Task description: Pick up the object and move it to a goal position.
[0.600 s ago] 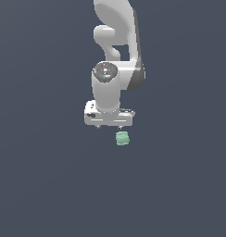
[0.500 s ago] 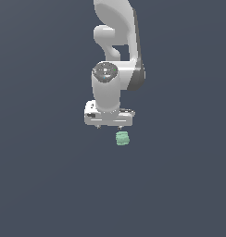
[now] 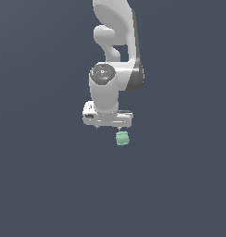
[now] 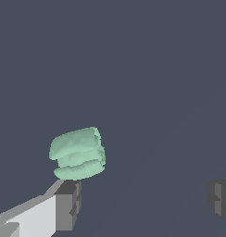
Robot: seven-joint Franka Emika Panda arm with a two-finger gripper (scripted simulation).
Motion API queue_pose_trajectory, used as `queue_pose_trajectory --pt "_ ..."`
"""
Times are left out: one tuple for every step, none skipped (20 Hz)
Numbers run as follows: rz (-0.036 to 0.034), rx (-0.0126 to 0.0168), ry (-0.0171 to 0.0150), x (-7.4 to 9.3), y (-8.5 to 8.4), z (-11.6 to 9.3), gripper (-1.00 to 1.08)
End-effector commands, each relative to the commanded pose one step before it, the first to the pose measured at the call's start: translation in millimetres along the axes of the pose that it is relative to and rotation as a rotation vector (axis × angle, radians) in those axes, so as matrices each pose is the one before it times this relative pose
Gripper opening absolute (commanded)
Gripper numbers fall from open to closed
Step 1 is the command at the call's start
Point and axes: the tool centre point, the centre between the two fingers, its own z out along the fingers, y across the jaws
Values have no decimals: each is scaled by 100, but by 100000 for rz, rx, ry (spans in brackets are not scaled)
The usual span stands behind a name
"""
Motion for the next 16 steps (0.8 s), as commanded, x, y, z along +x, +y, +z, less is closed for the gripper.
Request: queue_pose_trajectory --pt "31 21 -46 -1 -27 -3 100" --pt "-226 -40 68 -1 -53 46 100" --pt "-383 -58 84 0 -110 94 100" --pt "-529 -80 119 0 -148 131 100" --pt "-688 -104 161 -1 -192 163 100" --pt "-844 -126 201 -2 -234 197 100" --pt "-999 -146 240 -3 -277 230 100" --pt "-1158 -164 279 -5 -322 264 100" --pt "-1309 -178 315 -6 -364 296 100" --pt "-1469 -190 351 -7 -411 331 100" --pt "-1635 -201 389 -9 -461 365 100" --pt "-1797 -207 427 -11 -509 397 100" --pt "-1954 -209 465 -13 -556 426 100" --pt "-1897 -188 452 -13 -543 408 100" --pt "-1738 -159 414 -12 -501 370 100" --pt "-1577 -133 376 -11 -457 332 100"
